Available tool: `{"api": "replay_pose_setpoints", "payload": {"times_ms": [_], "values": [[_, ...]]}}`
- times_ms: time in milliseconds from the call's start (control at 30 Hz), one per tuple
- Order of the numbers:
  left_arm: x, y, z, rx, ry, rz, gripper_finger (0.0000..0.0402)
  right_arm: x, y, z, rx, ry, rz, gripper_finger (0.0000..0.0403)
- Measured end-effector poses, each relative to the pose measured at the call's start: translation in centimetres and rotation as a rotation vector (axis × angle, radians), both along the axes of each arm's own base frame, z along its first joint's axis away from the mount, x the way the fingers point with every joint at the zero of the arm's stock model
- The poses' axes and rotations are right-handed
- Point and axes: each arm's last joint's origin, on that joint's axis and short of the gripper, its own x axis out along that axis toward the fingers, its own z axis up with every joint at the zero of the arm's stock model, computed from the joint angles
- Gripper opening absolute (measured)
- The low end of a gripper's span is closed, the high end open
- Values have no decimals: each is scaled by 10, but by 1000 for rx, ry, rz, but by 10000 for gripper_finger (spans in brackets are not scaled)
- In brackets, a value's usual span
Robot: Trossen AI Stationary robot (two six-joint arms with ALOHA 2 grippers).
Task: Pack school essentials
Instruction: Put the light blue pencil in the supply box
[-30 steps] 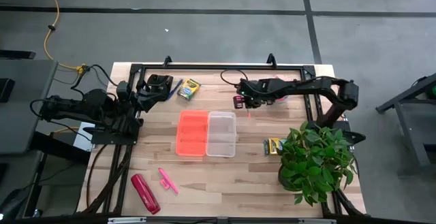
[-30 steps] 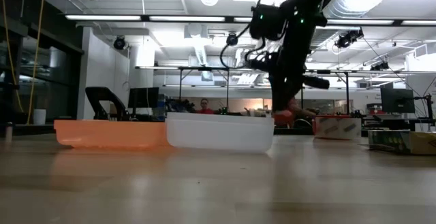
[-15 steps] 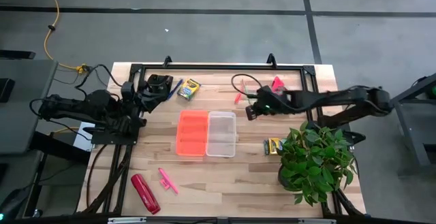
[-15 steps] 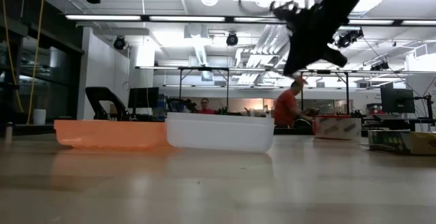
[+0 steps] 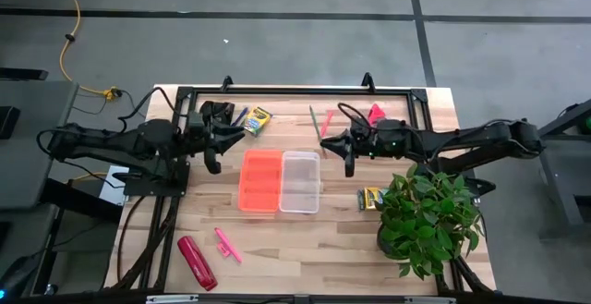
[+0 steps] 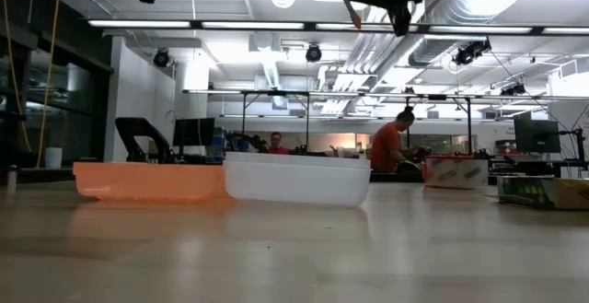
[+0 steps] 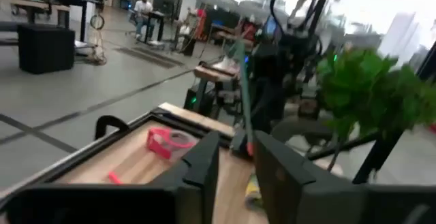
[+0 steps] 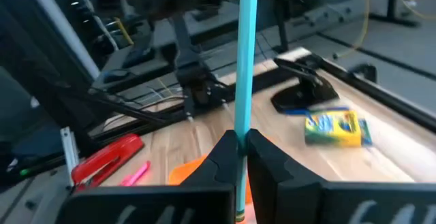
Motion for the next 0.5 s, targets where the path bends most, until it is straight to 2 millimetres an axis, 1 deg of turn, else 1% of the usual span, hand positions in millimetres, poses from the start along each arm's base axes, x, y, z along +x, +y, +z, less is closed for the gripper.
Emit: {"api": "replay_pose_setpoints", "payload": {"times_ms": [100,233,367,500], "values": [[2,1,5,28,22,7,122,1,2,3,-59,-13,38,0],[6,1,3,30,40,6,157,1,5,3,-95,-5,54,0],[10,1,0,8,51,3,180,1,7,3,-95,-10,59,0],[12,1,-1,7,61,3,192,1,7,3,-95,-10,58,0]]}}
